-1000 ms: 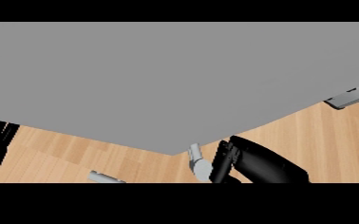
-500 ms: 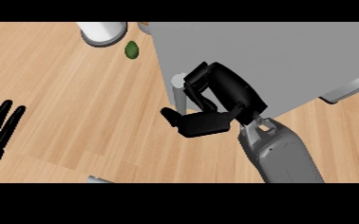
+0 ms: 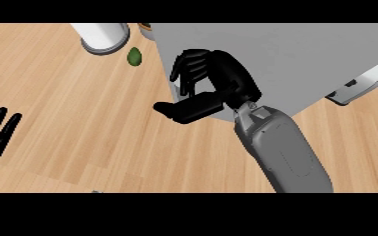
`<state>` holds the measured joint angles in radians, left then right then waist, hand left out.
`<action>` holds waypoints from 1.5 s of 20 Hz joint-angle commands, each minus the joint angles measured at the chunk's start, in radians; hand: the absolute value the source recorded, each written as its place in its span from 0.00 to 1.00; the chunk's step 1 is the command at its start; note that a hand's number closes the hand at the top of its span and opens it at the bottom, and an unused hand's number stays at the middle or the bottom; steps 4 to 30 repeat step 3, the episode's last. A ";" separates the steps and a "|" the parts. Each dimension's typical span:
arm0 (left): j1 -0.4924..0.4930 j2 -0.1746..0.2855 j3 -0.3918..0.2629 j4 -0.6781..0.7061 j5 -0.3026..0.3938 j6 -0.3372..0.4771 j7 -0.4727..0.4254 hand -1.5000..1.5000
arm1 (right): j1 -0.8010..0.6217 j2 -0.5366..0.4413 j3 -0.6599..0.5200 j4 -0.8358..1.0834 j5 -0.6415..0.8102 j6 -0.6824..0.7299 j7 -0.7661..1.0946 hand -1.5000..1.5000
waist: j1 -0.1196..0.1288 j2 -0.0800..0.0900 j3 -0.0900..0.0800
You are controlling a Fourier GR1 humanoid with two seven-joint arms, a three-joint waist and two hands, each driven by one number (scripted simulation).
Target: Pick up the bottled water, place it into the cabinet and close the cabinet
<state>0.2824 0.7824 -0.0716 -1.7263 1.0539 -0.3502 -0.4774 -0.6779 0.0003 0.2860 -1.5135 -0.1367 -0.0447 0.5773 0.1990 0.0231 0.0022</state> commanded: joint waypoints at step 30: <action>0.011 0.004 0.013 -0.005 0.007 -0.006 0.001 0.00 | -0.192 0.000 -0.108 0.186 -0.013 -0.151 -0.071 0.00 | -0.003 0.017 -0.004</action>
